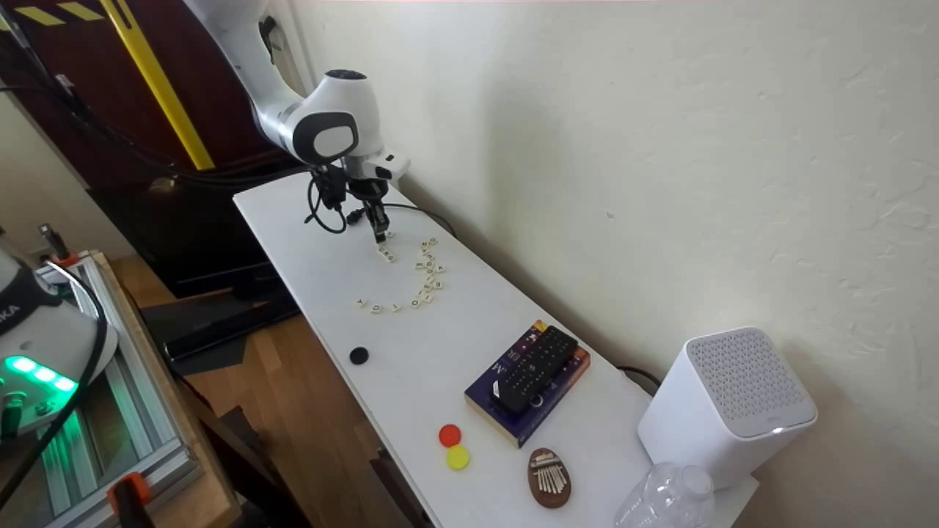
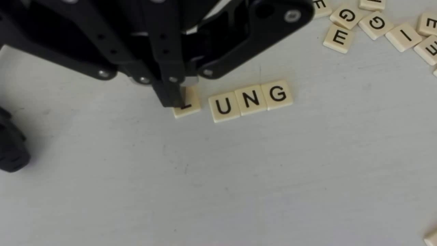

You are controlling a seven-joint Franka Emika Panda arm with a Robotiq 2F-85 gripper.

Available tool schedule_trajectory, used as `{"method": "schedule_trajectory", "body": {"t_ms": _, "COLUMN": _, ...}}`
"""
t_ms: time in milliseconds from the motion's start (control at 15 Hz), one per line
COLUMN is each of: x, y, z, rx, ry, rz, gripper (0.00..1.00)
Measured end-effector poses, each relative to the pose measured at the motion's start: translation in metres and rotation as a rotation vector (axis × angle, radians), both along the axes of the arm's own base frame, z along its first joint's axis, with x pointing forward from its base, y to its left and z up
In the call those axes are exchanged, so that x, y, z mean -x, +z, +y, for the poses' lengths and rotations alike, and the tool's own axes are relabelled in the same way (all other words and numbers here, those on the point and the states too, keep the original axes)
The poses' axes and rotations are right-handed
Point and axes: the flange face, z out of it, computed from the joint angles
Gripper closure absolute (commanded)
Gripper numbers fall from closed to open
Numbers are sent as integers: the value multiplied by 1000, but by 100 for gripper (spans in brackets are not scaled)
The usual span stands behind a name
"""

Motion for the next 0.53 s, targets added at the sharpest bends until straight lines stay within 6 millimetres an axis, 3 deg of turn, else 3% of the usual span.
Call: {"method": "schedule_trajectory", "body": {"t_ms": 533, "x": -17, "y": 0, "z": 7, "rx": -8, "ry": 16, "rz": -11, "gripper": 100}}
